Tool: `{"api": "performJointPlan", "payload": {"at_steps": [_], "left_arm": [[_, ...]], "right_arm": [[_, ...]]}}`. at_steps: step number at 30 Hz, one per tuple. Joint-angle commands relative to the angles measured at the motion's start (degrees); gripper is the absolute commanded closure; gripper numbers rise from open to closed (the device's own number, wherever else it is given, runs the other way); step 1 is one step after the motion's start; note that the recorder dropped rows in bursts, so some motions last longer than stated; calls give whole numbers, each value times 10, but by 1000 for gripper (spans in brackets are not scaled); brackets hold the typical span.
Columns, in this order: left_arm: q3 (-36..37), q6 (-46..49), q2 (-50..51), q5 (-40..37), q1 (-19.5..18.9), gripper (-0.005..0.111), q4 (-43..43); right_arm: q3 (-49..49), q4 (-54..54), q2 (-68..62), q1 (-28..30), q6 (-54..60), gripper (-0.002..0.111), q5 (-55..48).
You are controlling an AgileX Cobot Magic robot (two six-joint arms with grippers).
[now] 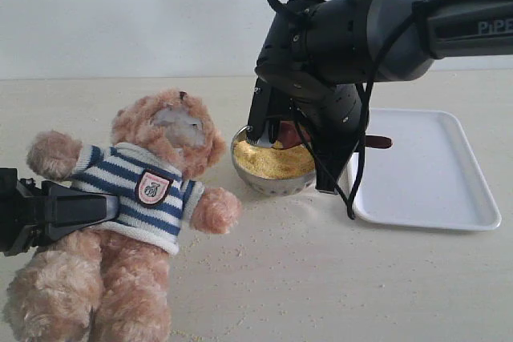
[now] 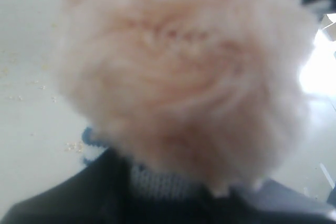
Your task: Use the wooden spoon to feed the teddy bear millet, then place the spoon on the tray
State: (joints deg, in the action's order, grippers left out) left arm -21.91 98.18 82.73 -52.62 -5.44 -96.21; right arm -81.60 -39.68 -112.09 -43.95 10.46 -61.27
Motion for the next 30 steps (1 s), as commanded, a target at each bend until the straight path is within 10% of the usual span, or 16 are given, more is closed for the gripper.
{"api": "performJointPlan", "payload": {"at_steps": [1,30], "left_arm": [[0,4,0,-11,-1,102,-16],[0,-1,0,-46,-1,102,-12]], "right_arm": [[-3,2,8,0,1,108,-8],[-3,221,158,1,52,108,-80]]}}
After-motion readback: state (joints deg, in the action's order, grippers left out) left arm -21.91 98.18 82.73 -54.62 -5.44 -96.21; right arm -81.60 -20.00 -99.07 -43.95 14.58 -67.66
